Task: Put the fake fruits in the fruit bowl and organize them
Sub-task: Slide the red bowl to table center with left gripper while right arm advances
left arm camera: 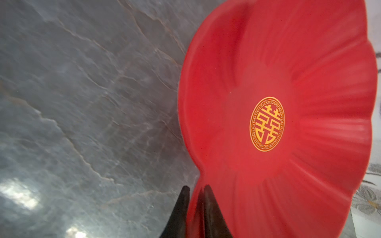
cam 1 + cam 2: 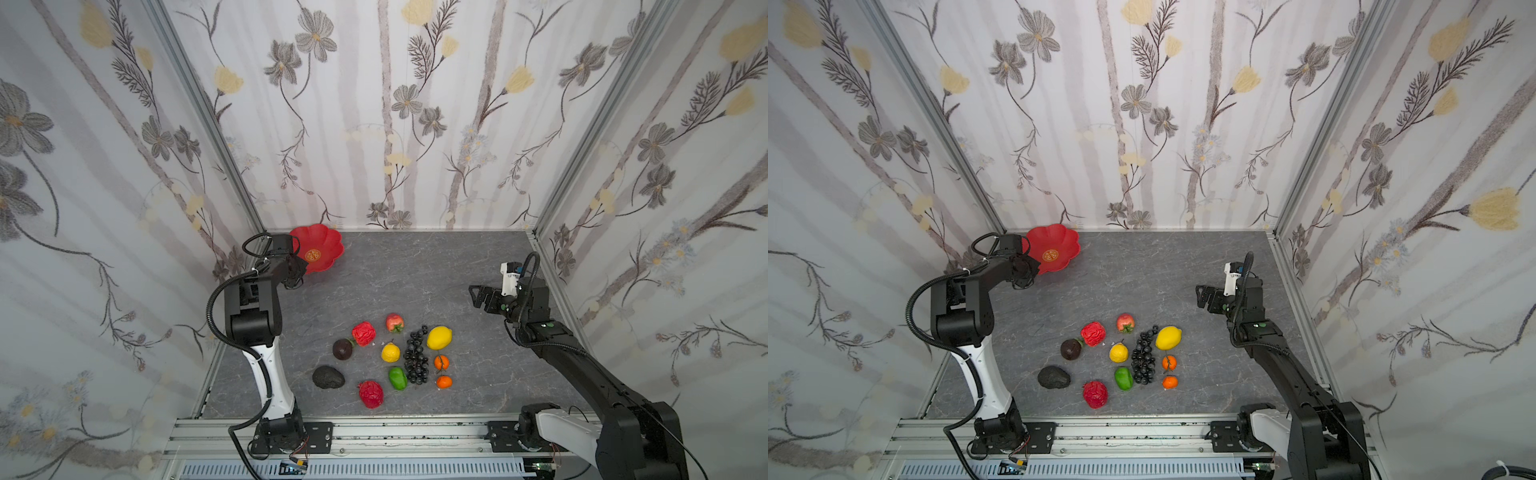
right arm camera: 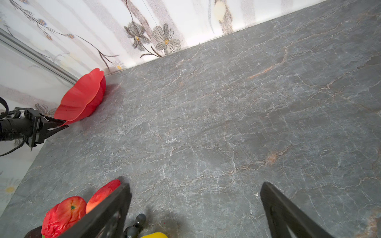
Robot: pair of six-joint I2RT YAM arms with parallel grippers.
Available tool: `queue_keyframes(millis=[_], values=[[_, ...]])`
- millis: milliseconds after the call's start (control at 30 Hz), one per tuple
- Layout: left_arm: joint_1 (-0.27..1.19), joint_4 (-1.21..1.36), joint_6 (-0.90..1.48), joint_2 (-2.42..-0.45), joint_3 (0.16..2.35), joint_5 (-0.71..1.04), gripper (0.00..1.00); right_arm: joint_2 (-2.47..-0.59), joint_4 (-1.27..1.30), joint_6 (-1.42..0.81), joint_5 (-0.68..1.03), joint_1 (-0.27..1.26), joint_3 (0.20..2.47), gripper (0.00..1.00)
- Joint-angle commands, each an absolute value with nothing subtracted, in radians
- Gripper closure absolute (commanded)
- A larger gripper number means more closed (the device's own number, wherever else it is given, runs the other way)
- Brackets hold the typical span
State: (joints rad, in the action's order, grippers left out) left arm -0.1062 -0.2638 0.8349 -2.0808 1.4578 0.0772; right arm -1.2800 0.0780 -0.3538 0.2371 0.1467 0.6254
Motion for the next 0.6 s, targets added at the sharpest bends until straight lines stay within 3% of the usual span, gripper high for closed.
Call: queue_keyframes(millis=[0,567], values=[[-0.064,-0.277,0.807,-2.062,1.431,0.136,0.85,-1.279,0.067,-0.347,0.238,0.152,0.639,0.02],[0.253,-0.368,0.626,-2.024,1.446,0.328,0.86,-1.288,0.002,-0.388,0.222,0.22,0.651,0.01]])
